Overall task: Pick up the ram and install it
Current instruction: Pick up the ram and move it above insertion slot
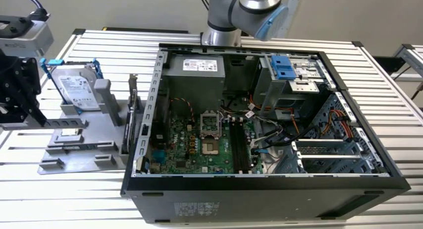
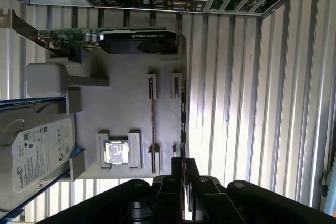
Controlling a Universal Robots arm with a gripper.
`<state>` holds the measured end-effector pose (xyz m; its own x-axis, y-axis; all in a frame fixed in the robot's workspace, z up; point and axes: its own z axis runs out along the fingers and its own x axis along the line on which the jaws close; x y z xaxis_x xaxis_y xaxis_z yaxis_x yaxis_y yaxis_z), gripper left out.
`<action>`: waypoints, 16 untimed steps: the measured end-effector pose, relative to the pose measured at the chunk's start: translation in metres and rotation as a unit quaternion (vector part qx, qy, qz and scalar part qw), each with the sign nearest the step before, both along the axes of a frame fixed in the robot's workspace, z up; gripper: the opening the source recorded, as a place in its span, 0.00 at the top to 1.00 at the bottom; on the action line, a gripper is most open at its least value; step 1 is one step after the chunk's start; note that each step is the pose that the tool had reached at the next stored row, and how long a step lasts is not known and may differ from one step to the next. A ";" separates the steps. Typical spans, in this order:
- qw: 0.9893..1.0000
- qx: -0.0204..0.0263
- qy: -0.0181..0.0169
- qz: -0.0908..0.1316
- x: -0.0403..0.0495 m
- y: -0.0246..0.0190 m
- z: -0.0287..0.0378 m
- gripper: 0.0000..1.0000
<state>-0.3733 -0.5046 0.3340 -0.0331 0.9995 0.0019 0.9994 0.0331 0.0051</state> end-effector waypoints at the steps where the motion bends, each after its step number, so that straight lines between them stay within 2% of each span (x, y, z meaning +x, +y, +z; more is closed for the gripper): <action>1: 1.000 0.000 0.000 0.000 0.0000 0.0000 0.0005 1.00; 16: 1.000 0.000 0.000 -0.001 -0.0002 0.0000 0.0049 1.00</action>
<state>-0.3735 -0.5046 0.3389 -0.0316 0.9995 0.0020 0.9995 0.0315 0.0053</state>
